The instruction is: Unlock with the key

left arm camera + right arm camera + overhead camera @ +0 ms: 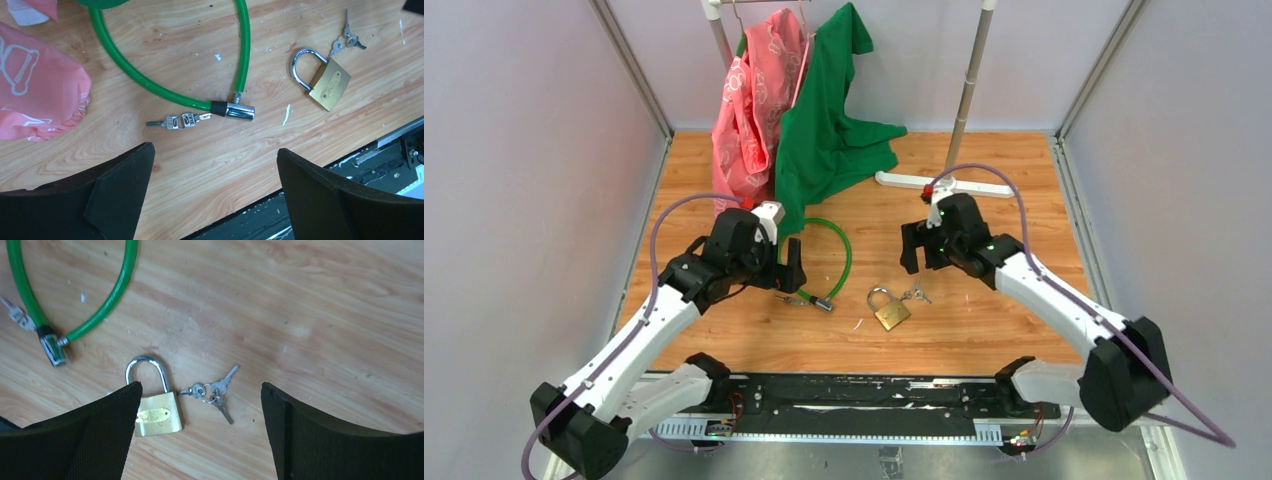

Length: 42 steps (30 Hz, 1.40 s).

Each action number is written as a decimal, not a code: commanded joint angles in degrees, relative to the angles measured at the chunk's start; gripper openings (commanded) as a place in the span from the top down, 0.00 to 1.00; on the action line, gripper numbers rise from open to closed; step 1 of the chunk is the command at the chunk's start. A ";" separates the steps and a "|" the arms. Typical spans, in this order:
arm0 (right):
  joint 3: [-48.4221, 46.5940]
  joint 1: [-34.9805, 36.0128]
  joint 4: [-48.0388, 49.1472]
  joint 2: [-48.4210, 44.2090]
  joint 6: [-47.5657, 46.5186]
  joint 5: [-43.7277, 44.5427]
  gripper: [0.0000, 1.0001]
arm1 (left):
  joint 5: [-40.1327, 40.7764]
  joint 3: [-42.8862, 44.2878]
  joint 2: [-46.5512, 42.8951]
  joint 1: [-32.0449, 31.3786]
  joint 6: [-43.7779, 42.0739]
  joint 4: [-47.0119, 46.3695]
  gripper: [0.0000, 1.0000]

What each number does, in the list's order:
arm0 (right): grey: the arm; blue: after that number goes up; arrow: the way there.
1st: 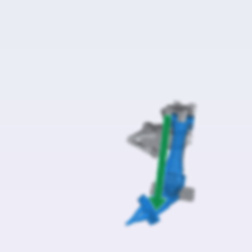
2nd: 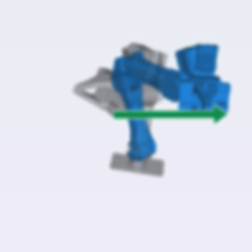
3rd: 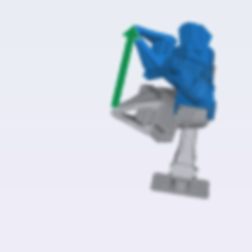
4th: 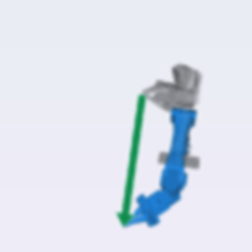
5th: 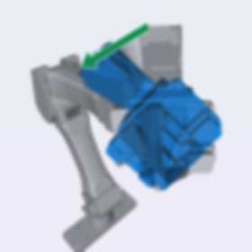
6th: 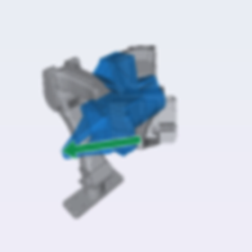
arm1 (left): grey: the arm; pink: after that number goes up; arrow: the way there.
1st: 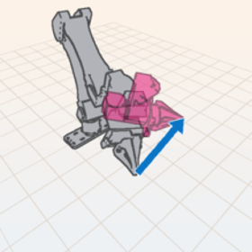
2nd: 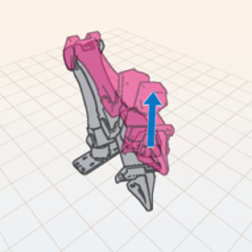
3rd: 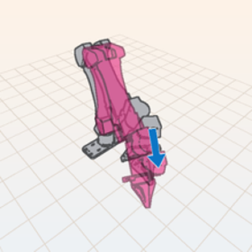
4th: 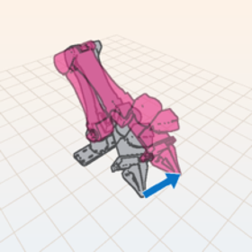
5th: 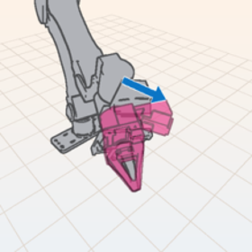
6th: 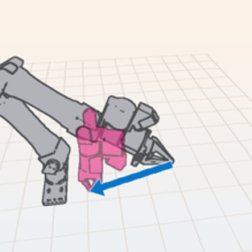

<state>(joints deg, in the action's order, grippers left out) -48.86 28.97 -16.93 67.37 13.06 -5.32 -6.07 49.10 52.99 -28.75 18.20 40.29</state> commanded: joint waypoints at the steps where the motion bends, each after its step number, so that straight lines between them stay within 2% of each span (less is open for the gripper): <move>1: -3.53 4.31 -7.57 6.24 -2.67 0.40 0.10 | -1.39 -0.23 0.94 -0.59 -0.87 -0.77 0.03; 6: -5.27 6.08 -11.42 12.13 -2.36 1.97 0.15 | -1.40 -0.22 1.22 -0.69 -0.80 -0.82 0.04; 11: -5.97 6.15 -14.95 16.26 2.73 6.18 0.21 | -1.49 -0.12 1.97 -0.69 -0.79 -0.83 0.06; 24: -5.66 6.98 -15.72 22.16 15.66 9.98 0.33 | -1.06 -0.23 2.29 -0.67 -0.71 -0.83 0.08; 27: -5.40 7.22 -15.58 22.40 16.51 10.28 0.37 | -0.89 -0.23 2.38 -0.65 -0.62 -0.80 0.08; 42: -5.15 8.03 -13.55 24.14 16.76 11.78 0.42 | -0.75 -0.21 2.55 -0.69 -0.53 -0.81 0.09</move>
<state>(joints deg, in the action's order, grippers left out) -53.52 36.05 -30.83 90.72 29.02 4.58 -6.42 49.10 55.40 -29.02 18.20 40.25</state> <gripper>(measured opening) 0.588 0.913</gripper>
